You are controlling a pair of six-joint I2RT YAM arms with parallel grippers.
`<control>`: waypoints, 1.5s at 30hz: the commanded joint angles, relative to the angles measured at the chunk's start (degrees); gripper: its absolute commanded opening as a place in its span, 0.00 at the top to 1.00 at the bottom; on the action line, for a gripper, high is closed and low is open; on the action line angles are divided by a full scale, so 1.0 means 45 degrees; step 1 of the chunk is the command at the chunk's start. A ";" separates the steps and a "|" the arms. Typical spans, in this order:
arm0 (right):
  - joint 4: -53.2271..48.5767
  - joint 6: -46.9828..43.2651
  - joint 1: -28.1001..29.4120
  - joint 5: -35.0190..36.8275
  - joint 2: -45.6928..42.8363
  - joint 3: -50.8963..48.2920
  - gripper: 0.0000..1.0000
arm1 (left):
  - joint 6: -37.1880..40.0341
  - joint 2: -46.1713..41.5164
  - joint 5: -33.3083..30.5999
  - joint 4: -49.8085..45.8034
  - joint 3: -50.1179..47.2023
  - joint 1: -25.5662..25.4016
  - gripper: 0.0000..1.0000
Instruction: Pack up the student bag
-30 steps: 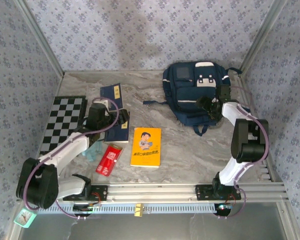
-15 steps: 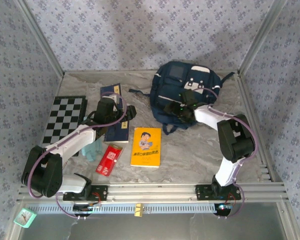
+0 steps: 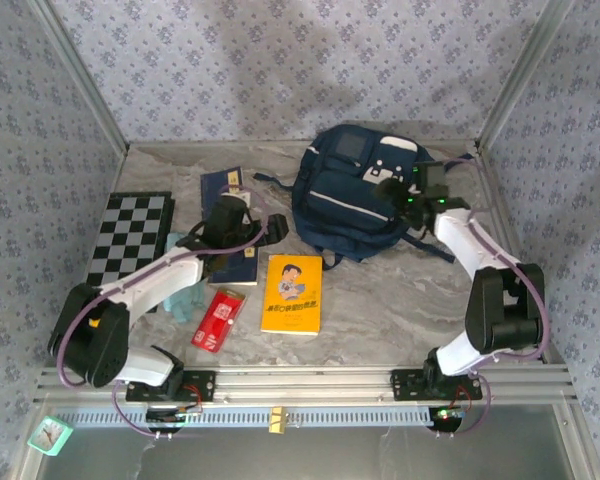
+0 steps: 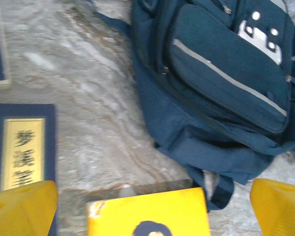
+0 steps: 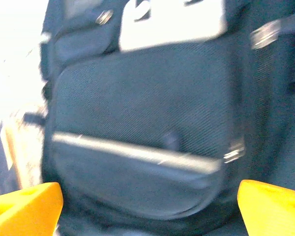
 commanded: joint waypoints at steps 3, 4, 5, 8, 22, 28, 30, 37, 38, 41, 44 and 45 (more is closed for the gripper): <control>-0.1256 -0.1680 -0.1334 -0.0399 0.1209 0.0860 0.10 | -0.0361 0.1498 -0.0080 0.0603 0.1634 -0.1140 0.00; -0.1308 -0.1728 -0.1474 -0.0358 0.1633 0.1056 0.10 | -0.0392 0.1786 -0.0089 0.0667 0.1865 -0.1314 0.00; -0.1389 -0.1729 -0.1641 -0.0394 0.2104 0.1522 0.10 | -0.0420 0.2108 -0.0087 0.0690 0.2165 -0.1527 0.00; -0.1279 -0.1597 -0.2076 -0.0821 0.3143 0.2223 0.12 | -0.0479 0.2998 -0.0009 0.0669 0.3029 -0.2040 0.00; 0.0586 -0.1090 -0.1709 -0.2139 0.4286 0.0927 0.70 | -0.0620 0.6939 -0.0573 0.1679 0.5046 -0.2393 0.00; 0.1229 -0.0728 -0.1178 -0.2033 0.2738 -0.1569 0.82 | -0.0306 0.7931 -0.0911 0.2235 0.5340 -0.1686 0.00; 0.1546 -0.0095 -0.0776 -0.1992 0.2075 -0.2480 0.82 | -0.0090 0.8128 -0.0844 0.2479 0.5480 -0.1268 0.00; 0.2133 0.1343 0.1577 -0.1346 -0.0338 -0.4084 0.60 | 0.0488 0.9004 -0.0198 0.2258 0.6697 -0.0081 0.00; 0.1883 0.1356 0.1611 -0.1214 -0.0614 -0.3985 0.55 | 0.0497 0.8962 -0.0156 0.2120 0.6748 -0.0004 0.00; 0.0777 0.0989 0.1058 -0.1263 -0.1367 -0.3525 0.38 | 0.0579 0.8413 -0.0050 0.1514 0.6642 0.0167 0.00; -0.0553 0.0379 -0.0075 -0.1393 -0.1941 -0.3283 0.26 | 0.0453 0.7465 -0.0106 0.0886 0.6099 0.0193 0.00; -0.0636 0.0205 -0.0559 -0.1641 -0.2087 -0.3368 0.21 | 0.0297 0.7097 -0.0105 0.0576 0.5907 0.0175 0.00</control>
